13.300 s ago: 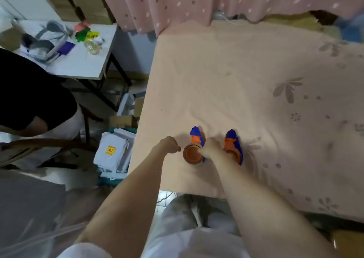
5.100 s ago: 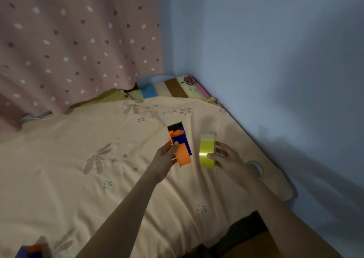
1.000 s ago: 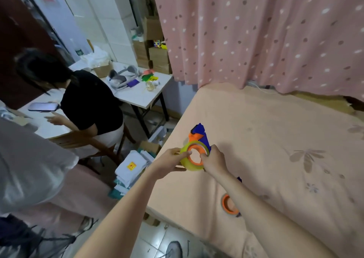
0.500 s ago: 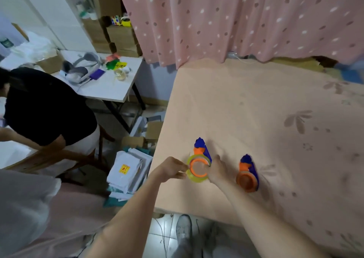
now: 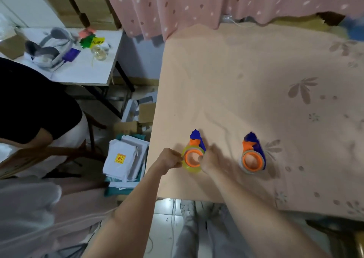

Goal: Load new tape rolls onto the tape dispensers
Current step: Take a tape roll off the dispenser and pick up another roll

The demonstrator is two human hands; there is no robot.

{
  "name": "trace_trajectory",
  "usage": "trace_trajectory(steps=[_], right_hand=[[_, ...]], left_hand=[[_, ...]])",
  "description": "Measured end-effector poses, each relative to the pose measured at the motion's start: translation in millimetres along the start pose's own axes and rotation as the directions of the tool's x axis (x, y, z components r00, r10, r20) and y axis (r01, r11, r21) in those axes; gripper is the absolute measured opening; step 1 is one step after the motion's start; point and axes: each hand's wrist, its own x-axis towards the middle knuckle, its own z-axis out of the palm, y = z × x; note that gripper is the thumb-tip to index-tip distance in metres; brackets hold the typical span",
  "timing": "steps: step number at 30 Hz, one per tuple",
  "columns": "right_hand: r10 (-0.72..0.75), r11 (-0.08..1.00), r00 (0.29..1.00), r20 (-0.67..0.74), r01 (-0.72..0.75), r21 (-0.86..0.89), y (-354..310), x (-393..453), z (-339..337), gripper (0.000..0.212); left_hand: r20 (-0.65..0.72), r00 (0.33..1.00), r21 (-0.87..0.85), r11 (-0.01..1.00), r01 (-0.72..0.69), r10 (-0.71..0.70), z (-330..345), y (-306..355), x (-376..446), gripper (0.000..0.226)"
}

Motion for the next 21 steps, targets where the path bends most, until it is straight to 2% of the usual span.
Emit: trace_trajectory(steps=[2, 5, 8, 11, 12, 14, 16, 18, 19, 21], right_hand=[[-0.016, 1.000, 1.000, -0.020, 0.016, -0.020, -2, 0, 2, 0.071], [-0.054, 0.999, 0.998, -0.016, 0.054, -0.008, -3, 2, 0, 0.068], [-0.012, 0.998, 0.999, 0.047, 0.014, -0.056, -2, 1, -7, 0.045], [-0.026, 0.995, 0.993, 0.111, 0.036, -0.094, 4, -4, -23, 0.028], [-0.042, 0.993, 0.997, 0.071, 0.049, -0.104, 6, -7, -32, 0.025], [-0.078, 0.992, 0.987, -0.140, 0.063, -0.112, 17, -12, -54, 0.023], [-0.067, 0.995, 0.914, -0.400, 0.030, -0.099, 35, -15, -77, 0.026], [0.034, 0.991, 0.838, -0.545, -0.100, -0.091, 56, -15, -97, 0.036], [0.113, 0.982, 0.820, -0.561, -0.177, -0.061, 68, -15, -105, 0.039], [0.263, 0.958, 0.837, -0.480, -0.287, 0.026, 89, -12, -116, 0.046]], left_hand=[[0.011, 1.000, 0.032, 0.999, -0.013, 0.012, 0, -2, 1, 0.010], [0.048, 0.999, 0.048, 0.999, 0.007, -0.009, 2, -6, 0, 0.017], [0.058, 0.997, 0.064, 0.997, 0.048, -0.052, 7, -9, 3, 0.024], [-0.011, 0.995, 0.199, 0.975, 0.103, -0.103, 12, 1, 4, 0.018], [-0.099, 0.992, 0.274, 0.956, 0.106, -0.082, 13, 7, 5, 0.019], [-0.282, 0.959, 0.395, 0.915, 0.084, 0.034, 17, 21, 4, 0.029], [-0.326, 0.936, 0.395, 0.919, 0.005, 0.135, 29, 39, 1, 0.028], [-0.201, 0.965, 0.370, 0.925, -0.086, 0.170, 50, 54, -1, 0.020], [-0.116, 0.980, 0.353, 0.929, -0.114, 0.164, 62, 60, -2, 0.019], [0.037, 0.992, 0.266, 0.955, -0.129, 0.123, 87, 67, -7, 0.021]])
